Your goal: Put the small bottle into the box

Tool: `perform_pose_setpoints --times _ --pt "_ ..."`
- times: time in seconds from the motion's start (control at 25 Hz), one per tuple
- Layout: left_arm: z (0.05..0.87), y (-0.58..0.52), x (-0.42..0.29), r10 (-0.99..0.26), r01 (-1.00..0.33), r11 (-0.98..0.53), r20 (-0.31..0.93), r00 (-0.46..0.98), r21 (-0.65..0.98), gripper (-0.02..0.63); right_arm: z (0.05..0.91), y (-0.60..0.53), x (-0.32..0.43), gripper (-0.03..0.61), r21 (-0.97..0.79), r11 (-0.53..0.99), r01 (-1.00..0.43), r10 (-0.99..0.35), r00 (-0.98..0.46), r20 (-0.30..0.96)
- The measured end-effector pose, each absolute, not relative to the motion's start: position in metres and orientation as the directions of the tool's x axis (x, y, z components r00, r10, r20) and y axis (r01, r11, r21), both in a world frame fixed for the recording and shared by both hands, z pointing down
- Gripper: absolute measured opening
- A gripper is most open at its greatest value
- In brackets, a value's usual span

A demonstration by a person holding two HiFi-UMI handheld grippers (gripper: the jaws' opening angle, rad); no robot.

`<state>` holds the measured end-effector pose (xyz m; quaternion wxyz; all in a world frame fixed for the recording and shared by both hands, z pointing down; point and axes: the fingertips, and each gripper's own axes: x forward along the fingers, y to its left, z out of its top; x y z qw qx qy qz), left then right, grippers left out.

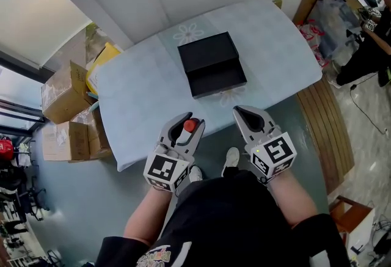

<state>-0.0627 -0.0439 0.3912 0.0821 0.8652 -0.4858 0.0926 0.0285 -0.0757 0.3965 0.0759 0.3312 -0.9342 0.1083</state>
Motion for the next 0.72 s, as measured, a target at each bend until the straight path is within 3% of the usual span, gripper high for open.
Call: perform_pose_setpoints --times 0.72 --pt "0.399 -0.094 -0.025 -0.879 -0.913 -0.407 0.256 0.403 0.037 0.147 0.403 -0.121 0.061 0.009 -0.17 0.82 -0.546 -0.511 -0.833 0.213"
